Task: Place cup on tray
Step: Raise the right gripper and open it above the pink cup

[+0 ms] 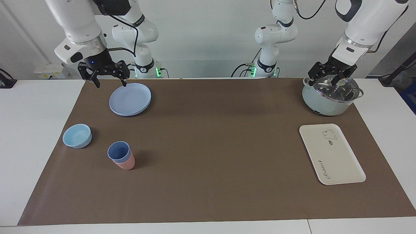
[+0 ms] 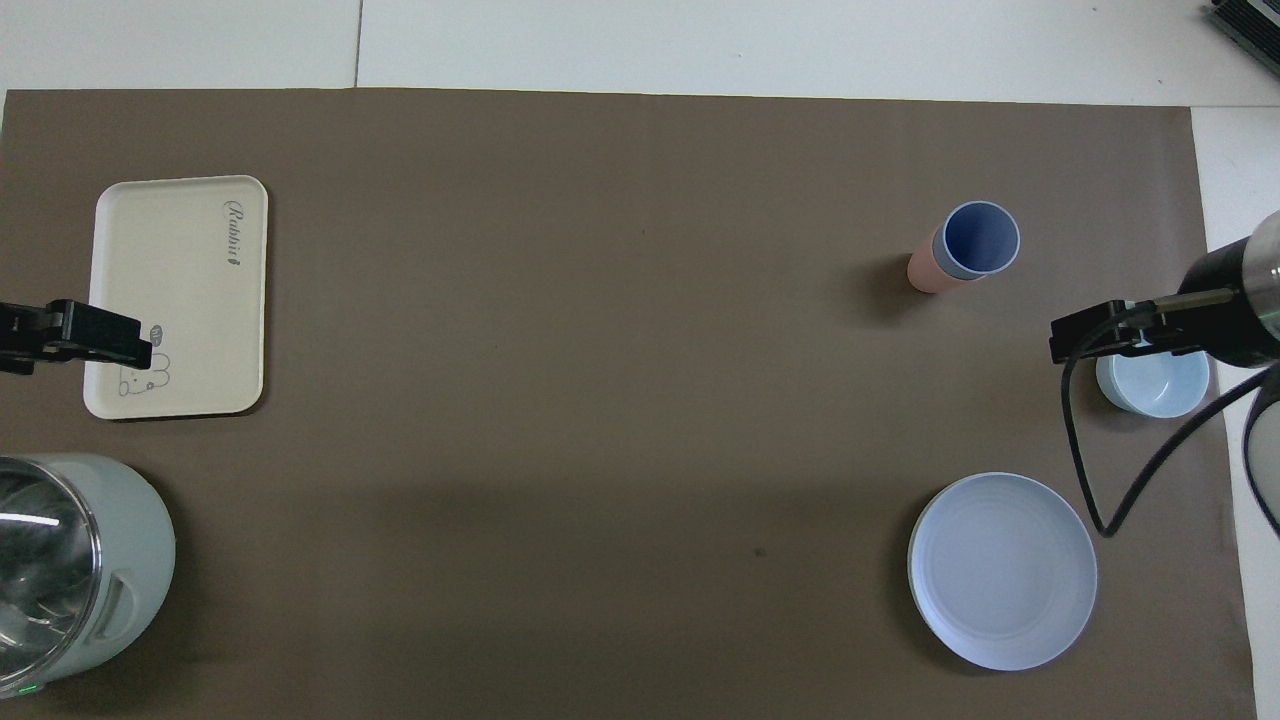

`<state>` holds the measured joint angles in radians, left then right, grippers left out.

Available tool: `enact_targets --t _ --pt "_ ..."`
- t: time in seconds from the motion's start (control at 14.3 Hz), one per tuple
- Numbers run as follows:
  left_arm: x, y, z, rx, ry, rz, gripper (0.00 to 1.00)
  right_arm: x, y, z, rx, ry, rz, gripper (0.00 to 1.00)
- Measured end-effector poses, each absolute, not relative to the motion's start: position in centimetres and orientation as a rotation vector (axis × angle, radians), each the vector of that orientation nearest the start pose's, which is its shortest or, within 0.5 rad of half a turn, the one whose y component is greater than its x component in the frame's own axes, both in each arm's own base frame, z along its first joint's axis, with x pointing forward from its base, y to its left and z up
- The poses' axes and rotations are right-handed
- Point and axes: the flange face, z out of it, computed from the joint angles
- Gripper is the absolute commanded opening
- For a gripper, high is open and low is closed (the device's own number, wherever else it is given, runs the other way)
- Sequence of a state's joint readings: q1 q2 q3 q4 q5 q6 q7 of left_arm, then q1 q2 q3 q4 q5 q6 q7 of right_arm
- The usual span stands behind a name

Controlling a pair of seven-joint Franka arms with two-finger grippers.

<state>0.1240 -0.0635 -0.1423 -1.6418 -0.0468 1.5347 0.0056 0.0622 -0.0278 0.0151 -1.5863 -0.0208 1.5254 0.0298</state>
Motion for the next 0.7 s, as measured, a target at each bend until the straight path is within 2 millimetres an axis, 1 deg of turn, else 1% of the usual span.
enact_targets --t 0.28,0.42,0.56,0.63,0.7 --pt "53.0 -1.7 62.2 -3.178 0.038 0.071 1.0 53.9 3.9 62.9 -3.163 -0.073 0.05 1.0" --pt "53.0 -1.7 62.2 -3.178 0.038 0.071 1.0 54.0 3.5 62.9 -3.163 -0.06 0.05 1.0" --pt "53.0 -1.7 62.2 -3.178 0.038 0.071 1.0 54.1 1.8 62.8 -3.163 -0.011 0.052 0.94" --pt "53.0 -1.7 62.2 -3.178 0.038 0.071 1.0 54.1 1.0 62.8 -3.163 0.011 0.054 0.87" --pt "53.0 -1.7 62.2 -3.178 0.038 0.071 1.0 54.1 0.4 62.8 -3.163 0.032 0.052 0.87"
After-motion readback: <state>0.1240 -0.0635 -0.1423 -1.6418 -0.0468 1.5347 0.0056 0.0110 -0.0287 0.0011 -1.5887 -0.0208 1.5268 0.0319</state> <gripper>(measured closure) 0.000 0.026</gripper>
